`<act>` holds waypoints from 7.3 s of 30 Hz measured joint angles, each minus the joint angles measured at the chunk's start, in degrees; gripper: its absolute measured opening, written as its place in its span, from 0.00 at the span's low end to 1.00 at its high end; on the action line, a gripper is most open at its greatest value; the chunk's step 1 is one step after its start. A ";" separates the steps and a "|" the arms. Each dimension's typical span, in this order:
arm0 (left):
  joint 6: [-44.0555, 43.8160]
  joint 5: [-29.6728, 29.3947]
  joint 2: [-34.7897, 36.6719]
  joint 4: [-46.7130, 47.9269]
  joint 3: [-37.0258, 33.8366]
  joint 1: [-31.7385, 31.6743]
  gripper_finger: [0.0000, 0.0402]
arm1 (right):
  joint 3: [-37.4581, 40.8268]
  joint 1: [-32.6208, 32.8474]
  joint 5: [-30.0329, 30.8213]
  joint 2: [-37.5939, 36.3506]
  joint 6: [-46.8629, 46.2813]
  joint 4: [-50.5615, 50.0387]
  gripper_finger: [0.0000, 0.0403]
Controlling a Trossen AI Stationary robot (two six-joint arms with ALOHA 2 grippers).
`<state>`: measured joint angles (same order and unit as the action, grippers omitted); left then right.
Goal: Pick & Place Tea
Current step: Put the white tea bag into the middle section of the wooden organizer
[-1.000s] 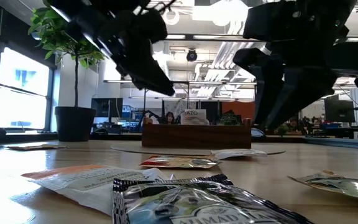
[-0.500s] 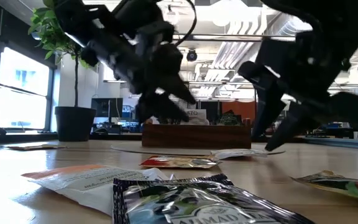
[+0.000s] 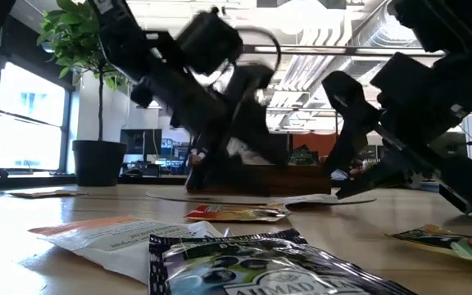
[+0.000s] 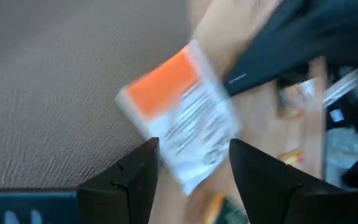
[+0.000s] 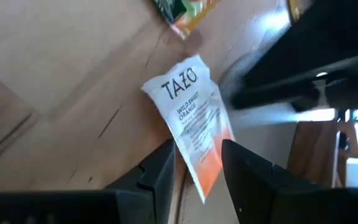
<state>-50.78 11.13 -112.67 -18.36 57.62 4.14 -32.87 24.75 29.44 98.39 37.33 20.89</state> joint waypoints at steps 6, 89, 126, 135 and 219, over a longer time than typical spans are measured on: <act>-0.54 4.22 -2.82 0.46 4.29 0.00 0.48 | 0.71 -0.04 -3.23 0.09 3.63 3.78 0.32; 4.74 10.65 -2.36 19.78 15.14 -3.45 0.48 | 0.88 -3.01 -4.63 -2.03 7.65 -2.25 0.02; 26.58 22.17 21.80 30.82 15.22 -11.65 0.48 | -10.94 -19.58 13.93 -7.19 -61.93 -6.76 0.01; 31.52 17.46 21.80 38.14 15.22 -11.63 0.48 | -13.34 -21.20 12.14 -7.19 -65.42 -14.17 0.01; 10.20 -4.76 11.09 4.62 15.22 -13.25 0.32 | -13.17 -4.50 59.77 -7.15 -19.20 -24.44 0.01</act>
<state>-40.58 6.37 -101.58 -13.74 72.84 -9.10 -46.04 20.25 89.22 91.24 18.13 -3.55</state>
